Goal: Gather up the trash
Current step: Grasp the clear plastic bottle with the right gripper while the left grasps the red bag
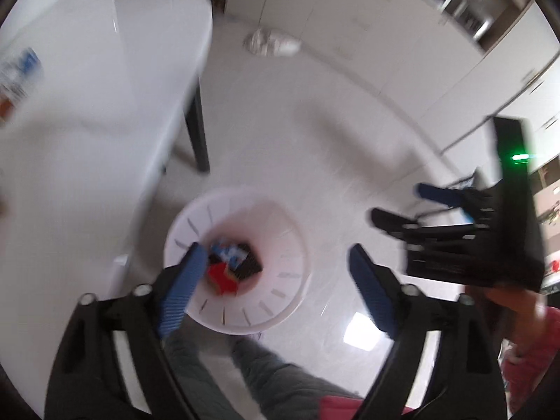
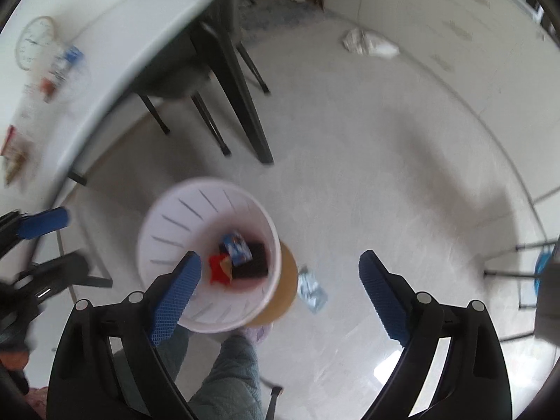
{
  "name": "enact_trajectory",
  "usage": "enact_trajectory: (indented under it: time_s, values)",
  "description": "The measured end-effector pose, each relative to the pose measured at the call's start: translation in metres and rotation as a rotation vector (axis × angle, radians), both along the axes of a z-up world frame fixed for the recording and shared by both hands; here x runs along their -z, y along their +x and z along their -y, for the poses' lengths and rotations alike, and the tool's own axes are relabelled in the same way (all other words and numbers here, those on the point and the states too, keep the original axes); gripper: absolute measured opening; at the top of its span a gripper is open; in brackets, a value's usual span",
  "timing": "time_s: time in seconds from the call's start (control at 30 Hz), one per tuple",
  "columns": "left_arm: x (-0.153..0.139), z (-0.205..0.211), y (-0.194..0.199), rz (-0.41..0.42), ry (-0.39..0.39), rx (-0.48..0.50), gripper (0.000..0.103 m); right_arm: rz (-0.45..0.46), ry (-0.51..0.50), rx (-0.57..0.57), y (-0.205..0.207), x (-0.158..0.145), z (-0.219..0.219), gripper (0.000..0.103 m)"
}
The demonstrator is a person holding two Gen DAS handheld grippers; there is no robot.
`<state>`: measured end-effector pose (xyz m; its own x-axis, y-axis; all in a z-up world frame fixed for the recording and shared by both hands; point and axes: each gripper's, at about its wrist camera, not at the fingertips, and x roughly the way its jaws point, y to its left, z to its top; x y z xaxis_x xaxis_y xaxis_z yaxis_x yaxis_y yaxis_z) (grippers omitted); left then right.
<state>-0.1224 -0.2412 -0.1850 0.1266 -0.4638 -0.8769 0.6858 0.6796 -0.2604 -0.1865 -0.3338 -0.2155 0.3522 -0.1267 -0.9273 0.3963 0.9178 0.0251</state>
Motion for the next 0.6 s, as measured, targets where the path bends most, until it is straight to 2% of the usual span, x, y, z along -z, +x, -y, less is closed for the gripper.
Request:
enact_trajectory:
  time_s: [0.07,0.13,0.23,0.3,0.4,0.53,0.6]
  values:
    - [-0.040,-0.017,-0.002,0.064,-0.047,-0.027,0.095,0.057,-0.013,-0.040,0.011,-0.031,-0.012,0.097]
    - [-0.081,-0.042,0.001,0.144,-0.073,-0.067,0.095,0.117,-0.024,-0.089,0.024,-0.060,-0.028,0.100]
    - [-0.117,-0.079,0.014,0.225,-0.057,-0.159,0.095,0.186,-0.013,-0.191,0.052,-0.095,-0.061,0.100]
    - [-0.130,-0.106,0.025,0.258,-0.043,-0.227,0.095,0.229,-0.004,-0.265,0.073,-0.111,-0.088,0.100]
    - [-0.138,-0.152,0.049,0.288,-0.004,-0.349,0.095,0.237,0.022,-0.356,0.101,-0.119,-0.123,0.100]
    - [-0.137,-0.218,0.079,0.271,0.043,-0.504,0.095,0.219,0.072,-0.466,0.148,-0.113,-0.184,0.100]
    - [-0.131,-0.246,0.089,0.261,0.048,-0.550,0.095,0.205,0.084,-0.502,0.175,-0.108,-0.207,0.100]
